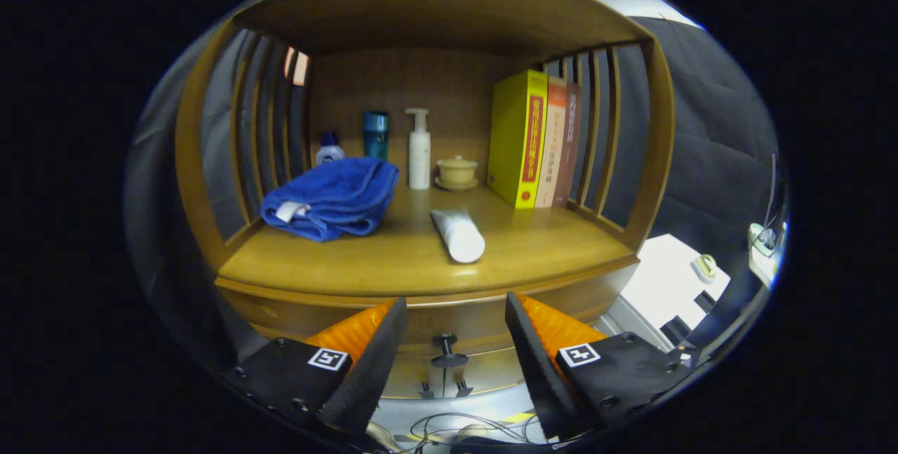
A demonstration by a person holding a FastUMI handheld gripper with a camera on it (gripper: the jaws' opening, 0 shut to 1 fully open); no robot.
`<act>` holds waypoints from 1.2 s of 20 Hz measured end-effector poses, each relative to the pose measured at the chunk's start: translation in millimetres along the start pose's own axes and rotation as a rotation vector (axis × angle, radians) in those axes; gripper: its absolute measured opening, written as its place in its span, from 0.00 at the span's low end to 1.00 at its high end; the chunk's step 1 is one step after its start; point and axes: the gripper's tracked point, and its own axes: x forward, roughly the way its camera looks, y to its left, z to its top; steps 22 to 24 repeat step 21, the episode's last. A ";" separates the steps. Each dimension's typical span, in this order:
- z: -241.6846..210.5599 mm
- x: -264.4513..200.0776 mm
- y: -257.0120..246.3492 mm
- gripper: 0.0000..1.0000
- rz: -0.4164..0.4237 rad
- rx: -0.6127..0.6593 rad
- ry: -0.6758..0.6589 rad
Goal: Pull open the drawer, take out the items inside it, and place them on the countertop above the cabinet.
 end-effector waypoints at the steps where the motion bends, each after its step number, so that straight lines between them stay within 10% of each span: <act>1: 15.9 -12.0 0.2 0.94 0.003 -0.014 -0.023; 11: 154.2 -106.8 3.9 0.97 0.053 0.093 -0.177; 24: 158.4 -129.9 -7.9 0.97 0.043 0.063 -0.188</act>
